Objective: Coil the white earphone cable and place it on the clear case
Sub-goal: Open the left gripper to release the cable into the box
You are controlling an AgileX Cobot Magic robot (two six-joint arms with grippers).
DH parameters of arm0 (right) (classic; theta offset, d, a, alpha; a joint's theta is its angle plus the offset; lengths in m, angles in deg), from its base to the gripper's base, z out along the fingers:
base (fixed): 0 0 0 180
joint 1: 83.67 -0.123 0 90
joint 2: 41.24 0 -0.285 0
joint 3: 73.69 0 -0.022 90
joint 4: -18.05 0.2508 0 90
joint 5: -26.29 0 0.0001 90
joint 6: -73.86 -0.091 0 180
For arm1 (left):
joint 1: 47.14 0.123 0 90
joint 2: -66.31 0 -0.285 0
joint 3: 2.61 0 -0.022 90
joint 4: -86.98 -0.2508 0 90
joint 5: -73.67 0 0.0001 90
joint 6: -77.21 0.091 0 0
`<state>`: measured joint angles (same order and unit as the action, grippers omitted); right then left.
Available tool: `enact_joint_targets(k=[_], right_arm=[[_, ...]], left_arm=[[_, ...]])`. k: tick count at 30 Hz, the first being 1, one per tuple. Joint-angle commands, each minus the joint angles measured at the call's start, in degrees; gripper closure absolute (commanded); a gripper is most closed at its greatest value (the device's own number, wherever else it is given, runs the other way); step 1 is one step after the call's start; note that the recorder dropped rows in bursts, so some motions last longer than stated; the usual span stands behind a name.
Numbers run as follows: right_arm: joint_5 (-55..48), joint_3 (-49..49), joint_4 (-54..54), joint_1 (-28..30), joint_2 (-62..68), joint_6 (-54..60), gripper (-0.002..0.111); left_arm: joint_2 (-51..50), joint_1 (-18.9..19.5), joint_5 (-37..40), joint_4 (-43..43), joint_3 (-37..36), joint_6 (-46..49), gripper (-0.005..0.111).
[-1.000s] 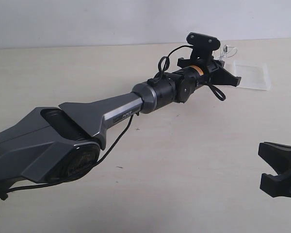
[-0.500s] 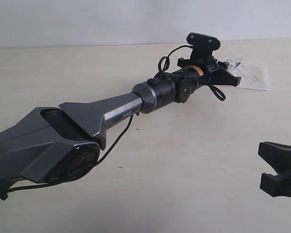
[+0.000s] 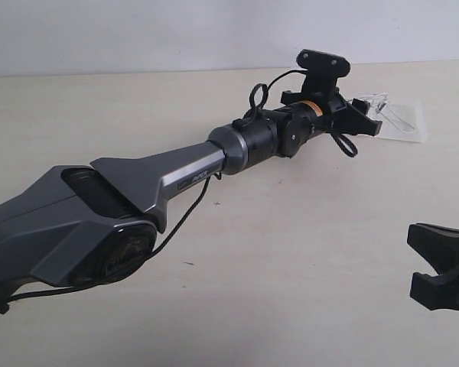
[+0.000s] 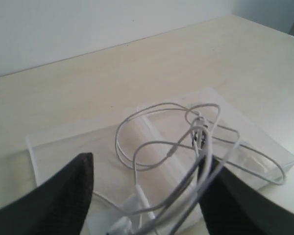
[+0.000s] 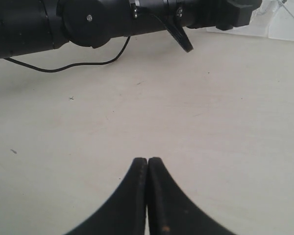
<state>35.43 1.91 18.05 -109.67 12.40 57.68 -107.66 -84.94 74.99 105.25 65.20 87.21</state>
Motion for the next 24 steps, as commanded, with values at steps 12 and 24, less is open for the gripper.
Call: enact_joint_targets(k=[12,24], right_arm=[[0.6,0.1,0.0,0.0,-0.4,-0.5,0.108],[0.6,0.1,0.0,0.0,-0.4,-0.5,0.108]], left_arm=[[4.1,0.1,3.0,8.1,0.4,-0.2,0.045],[4.1,0.1,2.0,8.0,0.4,-0.2,0.045]])
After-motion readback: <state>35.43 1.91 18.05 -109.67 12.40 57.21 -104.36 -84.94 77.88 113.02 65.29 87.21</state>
